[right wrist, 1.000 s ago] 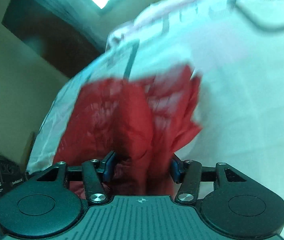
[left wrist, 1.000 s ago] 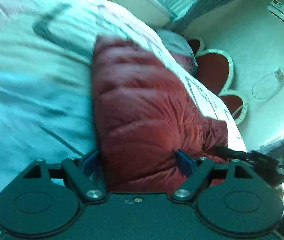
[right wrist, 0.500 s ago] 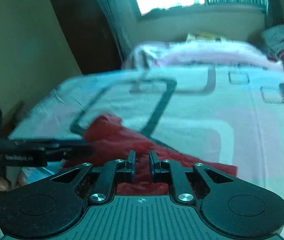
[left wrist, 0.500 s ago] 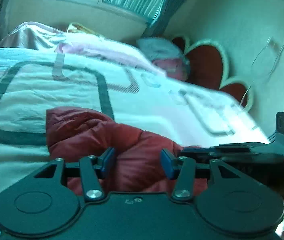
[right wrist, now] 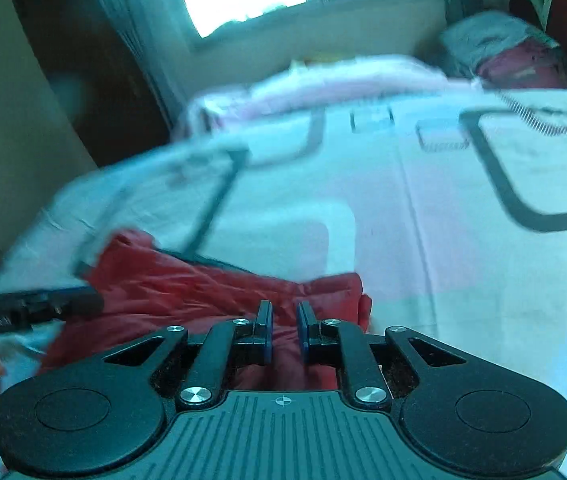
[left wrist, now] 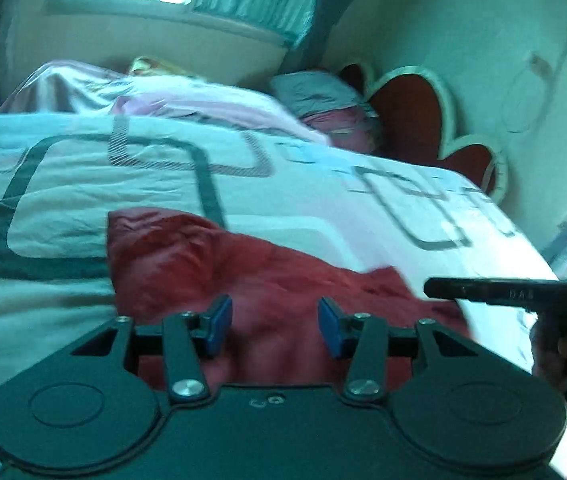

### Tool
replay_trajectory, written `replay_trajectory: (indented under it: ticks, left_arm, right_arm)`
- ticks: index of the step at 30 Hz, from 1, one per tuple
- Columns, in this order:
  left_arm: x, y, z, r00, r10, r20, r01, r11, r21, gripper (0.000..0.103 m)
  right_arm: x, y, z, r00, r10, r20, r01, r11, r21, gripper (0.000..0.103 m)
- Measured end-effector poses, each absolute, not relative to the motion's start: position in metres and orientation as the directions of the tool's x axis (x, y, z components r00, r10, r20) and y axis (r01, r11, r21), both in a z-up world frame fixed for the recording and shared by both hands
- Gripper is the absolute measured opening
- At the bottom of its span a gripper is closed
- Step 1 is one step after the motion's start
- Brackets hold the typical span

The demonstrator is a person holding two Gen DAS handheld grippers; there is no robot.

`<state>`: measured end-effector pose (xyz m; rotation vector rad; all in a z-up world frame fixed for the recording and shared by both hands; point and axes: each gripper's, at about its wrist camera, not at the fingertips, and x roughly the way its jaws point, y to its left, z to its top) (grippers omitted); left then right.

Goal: Fold large clothes

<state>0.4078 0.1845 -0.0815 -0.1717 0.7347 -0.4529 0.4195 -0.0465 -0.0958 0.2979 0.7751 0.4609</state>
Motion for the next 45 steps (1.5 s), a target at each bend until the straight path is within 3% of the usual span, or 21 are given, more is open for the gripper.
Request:
replay_trajectory:
  ticks: [4,9,14,16,20,24,31,33,37,45]
  left_arm:
    - [0.368,0.167,-0.081,0.647,-0.471,-0.599,0.394,0.88,-0.266,0.046]
    - [0.355,0.148,-0.108,0.657,-0.381,-0.65,0.415,0.903,-0.11,0.048]
    - [0.353,0.154,-0.107,0.651,-0.377,-0.659,0.388,0.911,-0.138,0.046]
    - [0.34,0.16,-0.093,0.661,-0.389,-0.641,0.383,0.91,-0.157,0.046]
    - [0.301,0.171,-0.07,0.671,-0.421,-0.611,0.375,0.903,-0.21,0.046]
    - [0.269,0.166,-0.072,0.662,-0.414,-0.625,0.353,0.908,-0.227,0.046]
    - [0.253,0.14,-0.092,0.662,-0.316,-0.68,0.326,0.938,-0.118,0.048]
    - [0.248,0.134,-0.101,0.667,-0.283,-0.69,0.334,0.94,-0.063,0.048]
    - [0.242,0.14,-0.106,0.682,-0.268,-0.681,0.307,0.949,-0.066,0.048]
    - [0.202,0.157,-0.091,0.726,-0.156,-0.669,0.158,0.986,-0.058,0.048]
  right_arm:
    - [0.383,-0.032,-0.085,0.613,0.53,-0.586,-0.395,0.848,0.354,0.014]
    - [0.392,-0.028,-0.128,0.577,0.42,-0.7,-0.286,0.907,0.309,0.014]
    - [0.395,-0.036,-0.139,0.573,0.386,-0.723,-0.22,0.922,0.319,0.014]
    - [0.38,-0.045,-0.119,0.614,0.398,-0.681,-0.224,0.916,0.334,0.014]
    - [0.331,-0.052,-0.076,0.641,0.494,-0.587,-0.329,0.868,0.371,0.014]
    - [0.282,-0.027,-0.063,0.597,0.574,-0.56,-0.459,0.817,0.349,0.014]
    - [0.25,0.011,-0.11,0.568,0.496,-0.657,-0.538,0.828,0.16,0.014]
    - [0.25,0.009,-0.125,0.557,0.484,-0.675,-0.521,0.837,0.17,0.014]
    - [0.249,0.0,-0.138,0.556,0.481,-0.678,-0.501,0.845,0.189,0.014]
    - [0.227,-0.043,-0.118,0.601,0.425,-0.677,-0.421,0.888,0.183,0.014]
